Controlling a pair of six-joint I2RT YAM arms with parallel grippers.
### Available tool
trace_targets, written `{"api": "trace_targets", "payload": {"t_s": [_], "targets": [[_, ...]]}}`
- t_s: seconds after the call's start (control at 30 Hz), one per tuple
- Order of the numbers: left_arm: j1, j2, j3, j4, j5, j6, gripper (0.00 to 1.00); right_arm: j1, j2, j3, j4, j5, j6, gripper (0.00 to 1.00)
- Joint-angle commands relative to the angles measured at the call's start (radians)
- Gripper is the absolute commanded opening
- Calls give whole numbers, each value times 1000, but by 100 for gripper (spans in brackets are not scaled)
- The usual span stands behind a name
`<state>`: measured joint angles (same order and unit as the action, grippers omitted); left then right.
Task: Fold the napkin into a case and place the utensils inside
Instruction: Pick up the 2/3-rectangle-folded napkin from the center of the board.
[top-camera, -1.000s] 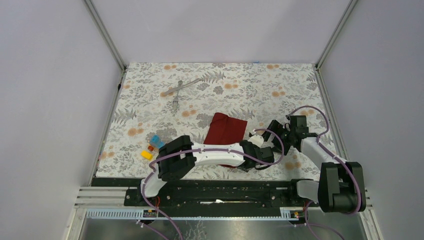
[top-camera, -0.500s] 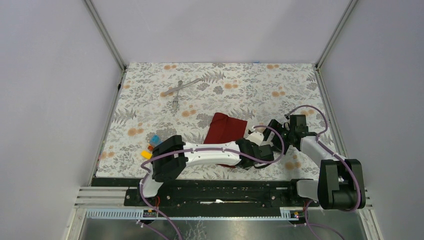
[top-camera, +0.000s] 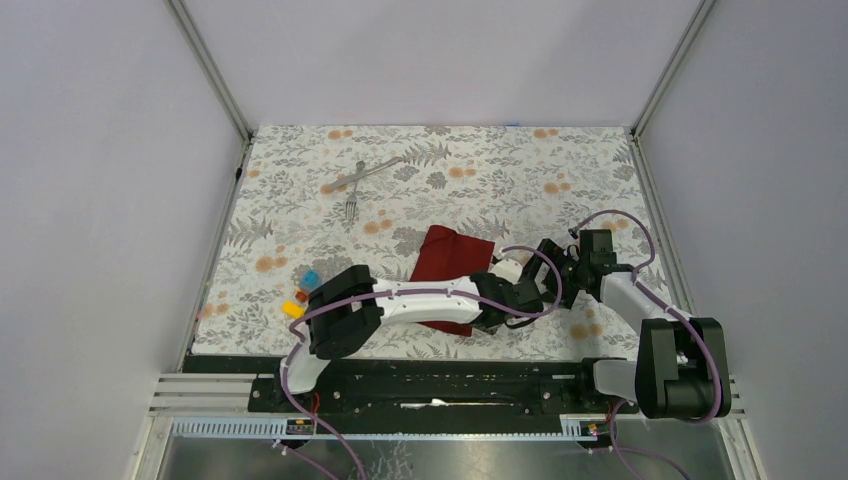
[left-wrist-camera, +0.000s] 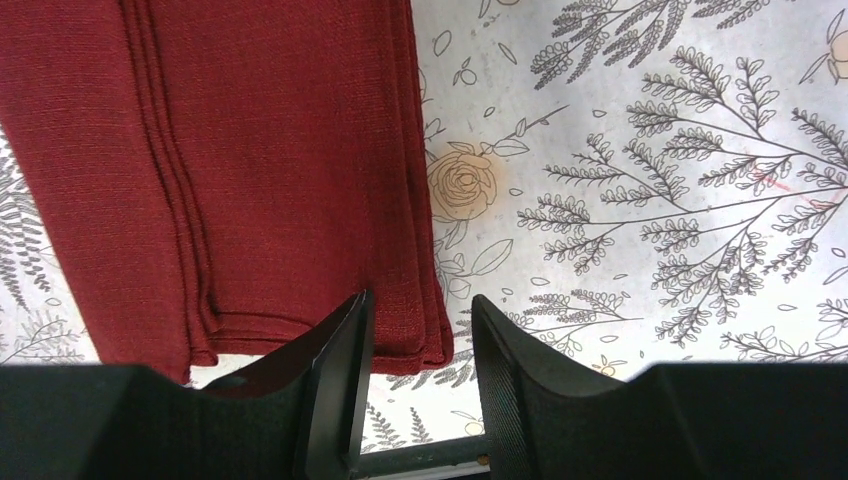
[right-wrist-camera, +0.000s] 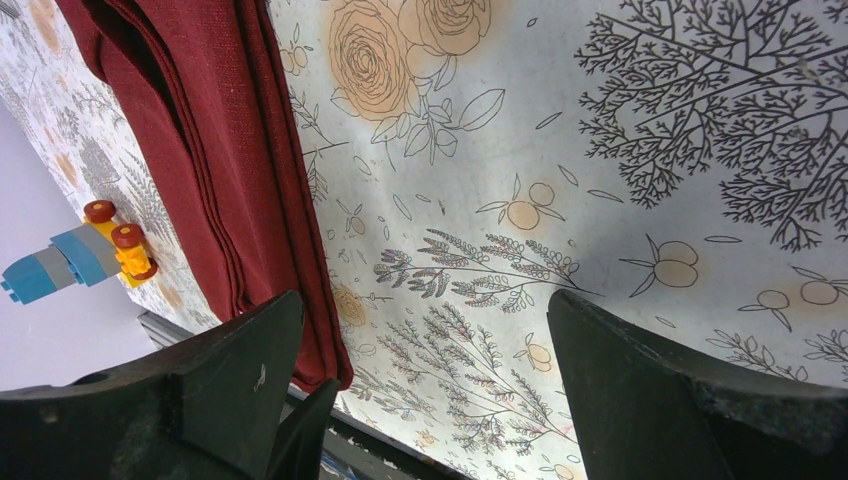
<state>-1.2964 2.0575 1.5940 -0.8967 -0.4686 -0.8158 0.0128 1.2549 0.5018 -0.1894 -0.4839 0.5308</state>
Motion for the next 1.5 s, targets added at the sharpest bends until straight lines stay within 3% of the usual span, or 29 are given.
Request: {"api": "trace_targets", "payload": {"t_s": [0.0,0.33,0.7,0.77,1.03,1.2,1.47], "targets": [[2,28,-8,36,22,14,46,-3,16,3,-14,11,-27,100],[3,75,-40,61,42,8,42,-3,26,2,-9,7,-35,100],[25,67,-71,26,1,1,0,-2,34,-14,41,-63,-44,100],[25,56,-42,0,-8,14,0,-2,41,-26,76,-104,-36,100],[28,-41,3,-25,-14,45,0,23,151,-102,437,-299,125,100],[28,-63,-5,-25,-18,46,0,69,242,-144,735,-302,346,100],[29,-83,3,-34,-24,45,0,200,466,-108,971,-240,521,98]]}}
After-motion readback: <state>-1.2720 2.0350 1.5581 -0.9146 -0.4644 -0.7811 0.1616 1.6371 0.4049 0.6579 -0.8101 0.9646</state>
